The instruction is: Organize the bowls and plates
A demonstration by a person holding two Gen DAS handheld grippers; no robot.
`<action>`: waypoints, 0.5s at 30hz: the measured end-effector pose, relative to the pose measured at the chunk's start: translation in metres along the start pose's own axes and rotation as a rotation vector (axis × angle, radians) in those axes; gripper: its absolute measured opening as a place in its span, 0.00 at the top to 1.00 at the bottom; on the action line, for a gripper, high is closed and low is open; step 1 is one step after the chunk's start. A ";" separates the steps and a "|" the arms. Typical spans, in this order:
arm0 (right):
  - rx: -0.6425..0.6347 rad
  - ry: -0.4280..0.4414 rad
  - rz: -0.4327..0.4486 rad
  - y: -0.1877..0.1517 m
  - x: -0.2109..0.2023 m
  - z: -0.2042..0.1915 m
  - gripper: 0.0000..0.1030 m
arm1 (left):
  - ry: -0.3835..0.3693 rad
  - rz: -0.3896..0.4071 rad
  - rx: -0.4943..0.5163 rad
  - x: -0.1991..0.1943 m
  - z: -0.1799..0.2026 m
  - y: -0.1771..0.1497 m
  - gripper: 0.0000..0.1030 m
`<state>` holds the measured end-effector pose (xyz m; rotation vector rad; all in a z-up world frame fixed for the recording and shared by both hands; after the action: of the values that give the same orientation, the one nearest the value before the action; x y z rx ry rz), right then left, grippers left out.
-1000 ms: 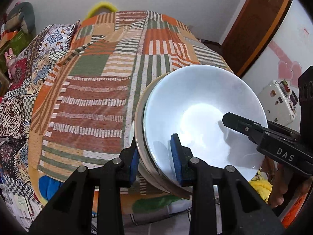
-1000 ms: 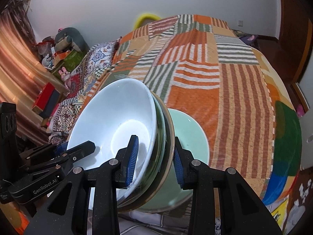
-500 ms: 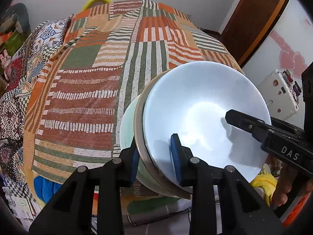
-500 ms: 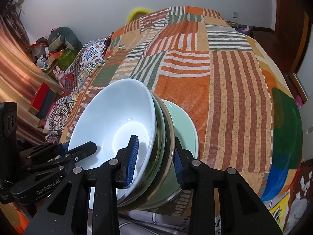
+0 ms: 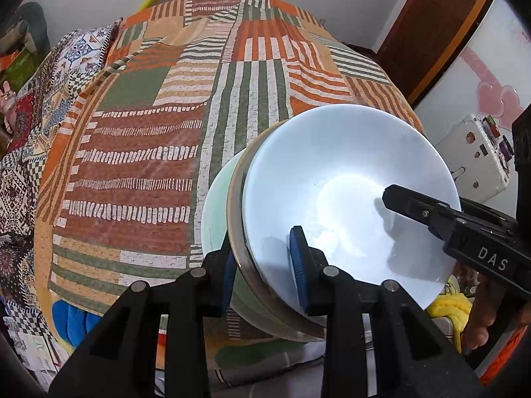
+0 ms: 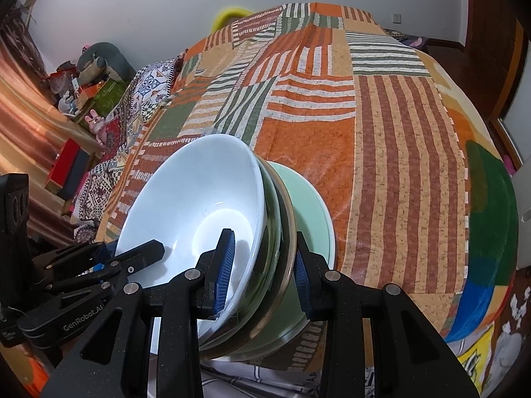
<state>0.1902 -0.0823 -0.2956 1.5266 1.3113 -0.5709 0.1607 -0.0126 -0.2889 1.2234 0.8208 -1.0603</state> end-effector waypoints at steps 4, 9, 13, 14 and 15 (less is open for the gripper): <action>0.004 0.017 0.004 0.000 0.001 -0.001 0.67 | -0.017 -0.009 -0.006 0.002 -0.002 0.000 0.70; 0.003 0.033 0.006 -0.002 0.001 -0.001 0.66 | 0.004 0.006 0.007 0.000 -0.001 0.002 0.70; -0.018 0.007 0.038 -0.001 -0.007 -0.003 0.60 | 0.043 0.056 0.004 -0.013 -0.007 0.006 0.66; -0.026 -0.006 0.053 0.000 -0.012 -0.003 0.57 | 0.037 0.060 -0.003 -0.016 -0.008 0.007 0.65; -0.029 -0.011 0.060 0.000 -0.014 -0.003 0.55 | 0.029 0.066 -0.011 -0.019 -0.009 0.007 0.64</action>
<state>0.1852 -0.0853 -0.2827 1.5315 1.2559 -0.5194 0.1615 0.0003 -0.2703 1.2509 0.8021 -0.9850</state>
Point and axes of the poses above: each gripper's, at about its wrist camera, not at the fingertips, and x roughly the way its jaws point, z to its right, y to its top, the point moved 9 cm from there along x, roughly the way its jaws point, and after that the axes turned 6 degrees about -z, right-handed, at the moved point
